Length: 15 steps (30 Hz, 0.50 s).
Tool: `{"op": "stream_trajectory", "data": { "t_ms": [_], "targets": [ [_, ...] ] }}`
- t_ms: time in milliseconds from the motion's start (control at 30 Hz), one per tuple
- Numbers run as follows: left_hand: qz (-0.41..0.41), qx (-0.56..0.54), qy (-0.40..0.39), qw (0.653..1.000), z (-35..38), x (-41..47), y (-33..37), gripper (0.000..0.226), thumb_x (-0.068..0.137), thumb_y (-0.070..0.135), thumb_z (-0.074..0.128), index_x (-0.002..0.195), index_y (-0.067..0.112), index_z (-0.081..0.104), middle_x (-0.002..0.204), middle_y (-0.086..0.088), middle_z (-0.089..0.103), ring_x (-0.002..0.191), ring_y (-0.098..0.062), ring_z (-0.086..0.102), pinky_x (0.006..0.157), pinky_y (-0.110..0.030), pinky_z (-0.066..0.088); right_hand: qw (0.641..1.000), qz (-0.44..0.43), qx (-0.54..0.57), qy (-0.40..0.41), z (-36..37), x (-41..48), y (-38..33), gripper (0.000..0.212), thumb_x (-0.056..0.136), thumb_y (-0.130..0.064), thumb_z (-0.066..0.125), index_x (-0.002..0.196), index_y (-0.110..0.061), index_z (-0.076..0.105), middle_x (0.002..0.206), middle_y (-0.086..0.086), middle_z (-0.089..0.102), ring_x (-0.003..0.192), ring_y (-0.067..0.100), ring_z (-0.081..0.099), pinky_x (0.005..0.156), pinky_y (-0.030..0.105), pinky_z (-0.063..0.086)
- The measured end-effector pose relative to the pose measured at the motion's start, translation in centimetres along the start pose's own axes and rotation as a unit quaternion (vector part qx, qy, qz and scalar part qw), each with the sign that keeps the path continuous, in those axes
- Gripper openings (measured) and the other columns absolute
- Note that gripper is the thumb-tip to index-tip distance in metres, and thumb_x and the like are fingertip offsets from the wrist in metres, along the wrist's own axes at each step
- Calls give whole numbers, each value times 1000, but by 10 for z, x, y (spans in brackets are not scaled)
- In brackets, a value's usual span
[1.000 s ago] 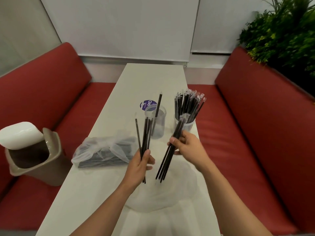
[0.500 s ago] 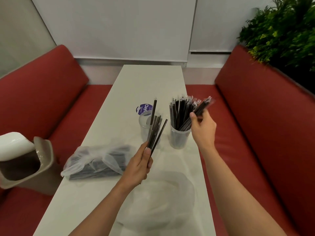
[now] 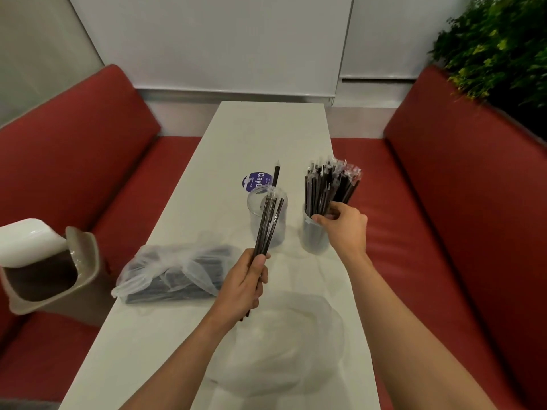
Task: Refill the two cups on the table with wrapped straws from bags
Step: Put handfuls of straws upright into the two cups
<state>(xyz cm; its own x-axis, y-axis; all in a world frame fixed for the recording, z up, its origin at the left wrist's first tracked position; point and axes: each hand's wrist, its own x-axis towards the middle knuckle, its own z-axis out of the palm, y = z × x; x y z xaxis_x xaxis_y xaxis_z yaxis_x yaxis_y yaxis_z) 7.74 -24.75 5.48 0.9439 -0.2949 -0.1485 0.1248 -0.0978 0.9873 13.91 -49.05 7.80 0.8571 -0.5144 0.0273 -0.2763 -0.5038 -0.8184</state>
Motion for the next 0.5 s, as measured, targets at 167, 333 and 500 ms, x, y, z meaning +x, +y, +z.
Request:
{"op": "stream_trajectory", "data": {
  "t_ms": [167,333,500],
  "targets": [
    [-2,-18,-5,1000,3,-5,2,15,109,36,44,122,31,50,78,-4,53,53,-12,38,46,-27,28,998,11,49,30,-7,-12,3,61,83,-24,88,138,-12,65,102,-7,70,84,1,64,82,3,44],
    [9,-17,-6,1000,5,-11,7,10,110,35,42,112,38,52,80,-4,57,53,-12,37,46,-27,29,994,-4,70,85,-18,-30,2,51,88,-24,84,135,-14,66,114,-5,73,78,-13,62,73,-2,45],
    [27,-19,-1,999,7,-18,13,13,111,34,40,116,32,52,82,-4,60,52,-13,40,44,-26,30,977,8,190,98,-23,-71,-20,31,92,-44,72,120,-30,72,102,-13,76,84,14,73,81,41,63]
  ]
}}
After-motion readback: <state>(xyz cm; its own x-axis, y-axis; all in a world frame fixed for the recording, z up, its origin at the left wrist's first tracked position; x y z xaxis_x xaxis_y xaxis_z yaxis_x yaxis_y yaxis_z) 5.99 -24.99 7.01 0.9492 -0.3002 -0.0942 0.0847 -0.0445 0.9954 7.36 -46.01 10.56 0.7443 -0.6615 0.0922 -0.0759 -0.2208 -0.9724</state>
